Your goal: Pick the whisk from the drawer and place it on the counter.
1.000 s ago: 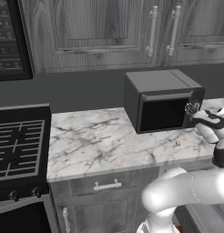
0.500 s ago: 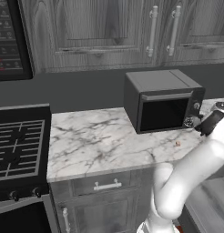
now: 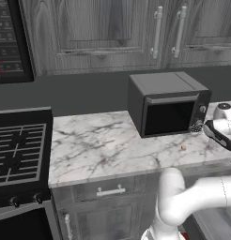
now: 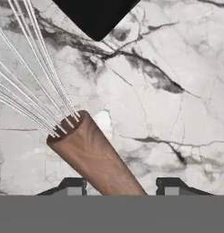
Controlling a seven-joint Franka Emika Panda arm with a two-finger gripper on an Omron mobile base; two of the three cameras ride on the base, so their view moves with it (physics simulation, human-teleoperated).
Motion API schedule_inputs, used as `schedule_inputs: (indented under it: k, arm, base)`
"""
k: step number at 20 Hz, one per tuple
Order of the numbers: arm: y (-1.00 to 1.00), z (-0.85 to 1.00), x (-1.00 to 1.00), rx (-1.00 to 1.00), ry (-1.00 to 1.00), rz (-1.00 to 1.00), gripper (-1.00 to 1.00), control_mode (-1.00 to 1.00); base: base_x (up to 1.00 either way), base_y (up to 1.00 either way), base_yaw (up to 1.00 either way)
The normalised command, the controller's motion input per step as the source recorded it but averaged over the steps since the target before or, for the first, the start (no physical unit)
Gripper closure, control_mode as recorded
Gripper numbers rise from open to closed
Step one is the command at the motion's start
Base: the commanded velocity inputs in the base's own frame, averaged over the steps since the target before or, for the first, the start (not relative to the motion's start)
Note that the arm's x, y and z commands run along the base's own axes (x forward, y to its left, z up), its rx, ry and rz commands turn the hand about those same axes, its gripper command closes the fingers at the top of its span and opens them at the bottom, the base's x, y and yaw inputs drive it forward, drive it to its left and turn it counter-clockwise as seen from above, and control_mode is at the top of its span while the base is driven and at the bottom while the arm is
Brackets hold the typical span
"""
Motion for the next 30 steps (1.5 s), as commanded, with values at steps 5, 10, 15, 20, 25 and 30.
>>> schedule_inputs:
  k: [5,10,15,20,25,30]
  arm:
    - [-0.33,0.41,-0.97,0.14,-0.20,0.20,-1.00,-1.00]
    - [0.00,1.00,-0.47,0.01,-0.25,0.31,-1.00,-1.00]
    - [0.07,1.00,-0.39,0.00,-0.30,0.36,-1.00,-1.00]
    - [0.45,1.00,-0.64,-0.04,-0.08,0.38,-1.00,-1.00]
    - [1.00,1.00,-0.48,-0.31,0.20,0.54,-1.00,-1.00]
    - [1.00,0.29,-0.44,-0.40,0.17,0.53,-1.00,-1.00]
  base:
    - [0.00,0.00,0.00]
    - [0.00,0.00,0.00]
    - [0.00,0.00,0.00]
    - [0.00,0.00,0.00]
    - [0.00,0.00,0.00]
    - [0.00,0.00,0.00]
